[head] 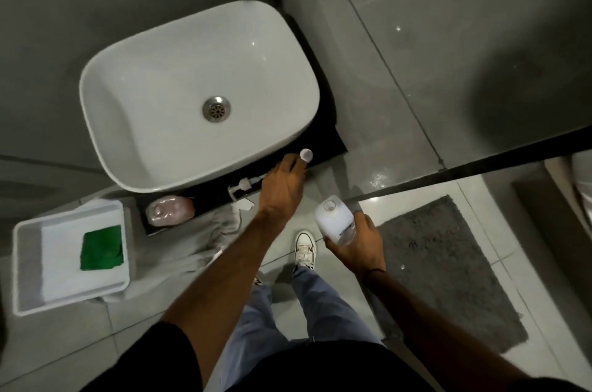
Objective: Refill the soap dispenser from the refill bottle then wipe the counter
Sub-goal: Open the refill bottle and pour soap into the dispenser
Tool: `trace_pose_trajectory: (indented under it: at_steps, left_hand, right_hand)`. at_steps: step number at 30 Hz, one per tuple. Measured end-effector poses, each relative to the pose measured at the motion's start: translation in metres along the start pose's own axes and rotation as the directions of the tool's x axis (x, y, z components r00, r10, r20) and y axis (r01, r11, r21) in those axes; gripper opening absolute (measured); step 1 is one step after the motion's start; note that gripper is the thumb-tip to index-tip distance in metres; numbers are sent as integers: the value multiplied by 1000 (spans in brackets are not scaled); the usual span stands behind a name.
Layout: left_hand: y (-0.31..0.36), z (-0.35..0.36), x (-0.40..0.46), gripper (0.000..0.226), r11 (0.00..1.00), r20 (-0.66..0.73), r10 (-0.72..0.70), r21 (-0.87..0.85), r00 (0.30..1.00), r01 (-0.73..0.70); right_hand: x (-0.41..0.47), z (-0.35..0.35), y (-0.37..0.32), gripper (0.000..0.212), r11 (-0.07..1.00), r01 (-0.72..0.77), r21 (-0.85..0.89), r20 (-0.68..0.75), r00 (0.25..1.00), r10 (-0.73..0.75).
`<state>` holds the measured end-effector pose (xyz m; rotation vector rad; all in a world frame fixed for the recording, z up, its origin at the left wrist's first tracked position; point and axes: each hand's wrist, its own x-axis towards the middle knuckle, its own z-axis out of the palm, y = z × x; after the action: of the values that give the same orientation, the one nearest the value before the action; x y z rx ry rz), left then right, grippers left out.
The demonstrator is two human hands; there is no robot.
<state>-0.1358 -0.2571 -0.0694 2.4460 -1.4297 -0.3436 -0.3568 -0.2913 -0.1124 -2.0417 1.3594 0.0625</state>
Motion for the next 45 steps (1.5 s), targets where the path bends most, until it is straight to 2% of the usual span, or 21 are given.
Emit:
trace_pose_trajectory:
  at_steps: [5, 11, 14, 18, 19, 20, 22, 24, 27, 30, 33, 36, 41, 45]
  left_hand:
    - [-38, -14, -75, 14, 987, -40, -55, -152, 998, 48]
    - [-106, -33, -166, 5, 938, 26, -310, -155, 950, 310]
    - [-140, -44, -199, 3, 845, 64, -490, -209, 869, 492]
    - [-175, -58, -212, 23, 608, -9, -760, -367, 650, 704]
    - [-183, -61, -209, 32, 586, -47, -780, -402, 624, 703]
    - [-190, -64, -203, 42, 592, -80, -775, -440, 627, 675]
    - [-201, -69, -187, 64, 635, -94, -703, -529, 705, 563]
    - [-206, -70, -170, 77, 640, -43, -617, -608, 786, 469]
    - [-213, -67, -153, 72, 660, -39, -552, -631, 833, 408]
    - [-217, -66, -150, 55, 696, -96, -528, -618, 844, 365]
    - [-219, -68, -159, 47, 716, -131, -504, -617, 854, 328]
    - [-218, -77, -173, 46, 681, -149, -486, -682, 861, 266]
    - [-221, -109, -190, 48, 617, -168, -545, -744, 821, 257]
    - [-225, -144, -195, 49, 604, -267, -552, -781, 790, 158]
  right_hand:
    - [-9, 11, -24, 70, 997, 75, -7, 28, 997, -75]
    - [-25, 34, -71, 68, 985, 170, 1, 96, 981, -169]
    - [-32, 47, -98, 71, 976, 215, 24, 111, 970, -217]
    - [-40, 60, -127, 75, 964, 264, 35, 105, 958, -266]
    - [-41, 62, -134, 75, 963, 267, 38, 93, 958, -270]
    - [-42, 64, -140, 74, 962, 271, 41, 77, 959, -273]
    - [-45, 65, -151, 71, 958, 282, 50, 51, 957, -284]
    - [-48, 64, -163, 69, 949, 310, 54, 25, 950, -312]
    - [-50, 59, -178, 66, 927, 375, 19, 4, 927, -375]
    - [-55, 52, -192, 68, 907, 417, -54, -38, 907, -419]
    - [-60, 44, -205, 73, 878, 467, -104, -43, 880, -473]
    - [-63, 37, -221, 75, 849, 514, -121, -66, 849, -524]
    - [-66, 18, -259, 70, 776, 613, -149, -126, 767, -630]
    - [-66, 2, -300, 71, 680, 706, -197, -167, 659, -733]
